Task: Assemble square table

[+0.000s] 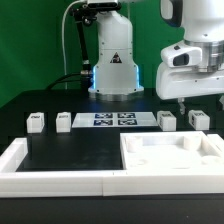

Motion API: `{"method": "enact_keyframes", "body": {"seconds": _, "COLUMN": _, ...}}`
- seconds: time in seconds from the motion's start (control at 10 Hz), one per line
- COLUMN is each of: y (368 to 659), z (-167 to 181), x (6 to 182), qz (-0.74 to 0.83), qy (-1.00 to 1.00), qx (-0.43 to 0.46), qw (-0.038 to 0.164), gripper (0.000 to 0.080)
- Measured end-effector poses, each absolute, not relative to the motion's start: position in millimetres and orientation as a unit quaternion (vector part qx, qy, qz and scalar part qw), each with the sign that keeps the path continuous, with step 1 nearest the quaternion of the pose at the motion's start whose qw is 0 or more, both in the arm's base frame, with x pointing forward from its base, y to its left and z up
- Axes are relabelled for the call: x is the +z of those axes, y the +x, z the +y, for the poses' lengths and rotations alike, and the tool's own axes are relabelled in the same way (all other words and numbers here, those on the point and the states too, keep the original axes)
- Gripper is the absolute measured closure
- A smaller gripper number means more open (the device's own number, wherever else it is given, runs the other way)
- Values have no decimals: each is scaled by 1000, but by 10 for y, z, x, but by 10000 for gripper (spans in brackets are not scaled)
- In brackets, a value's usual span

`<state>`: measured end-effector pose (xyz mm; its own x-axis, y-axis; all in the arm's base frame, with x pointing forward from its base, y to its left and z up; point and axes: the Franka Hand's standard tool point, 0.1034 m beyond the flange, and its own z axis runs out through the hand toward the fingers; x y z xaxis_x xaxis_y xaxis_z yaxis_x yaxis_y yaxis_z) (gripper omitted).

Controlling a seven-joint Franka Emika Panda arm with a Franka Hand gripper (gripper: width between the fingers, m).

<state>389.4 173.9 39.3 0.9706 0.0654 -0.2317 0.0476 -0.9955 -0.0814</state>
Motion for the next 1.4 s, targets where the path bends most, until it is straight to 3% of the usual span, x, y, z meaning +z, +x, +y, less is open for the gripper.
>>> {"method": "enact_keyframes", "body": {"seconds": 0.7, "y": 3765, "z": 1784, "x": 398, "qz": -37, "qy": -943, "qx": 330, "qw": 21, "gripper": 150}}
{"method": "enact_keyframes", "body": {"seconds": 1.1, "y": 3601, "z": 1830, "x": 258, "qz": -43, "qy": -888, "qx": 458, "qw": 12, "gripper": 150}}
{"method": "enact_keyframes", "body": {"seconds": 1.4, "y": 3551, "z": 1843, "x": 117, "qz": -45, "qy": -869, "qx": 493, "qw": 10, "gripper": 150}}
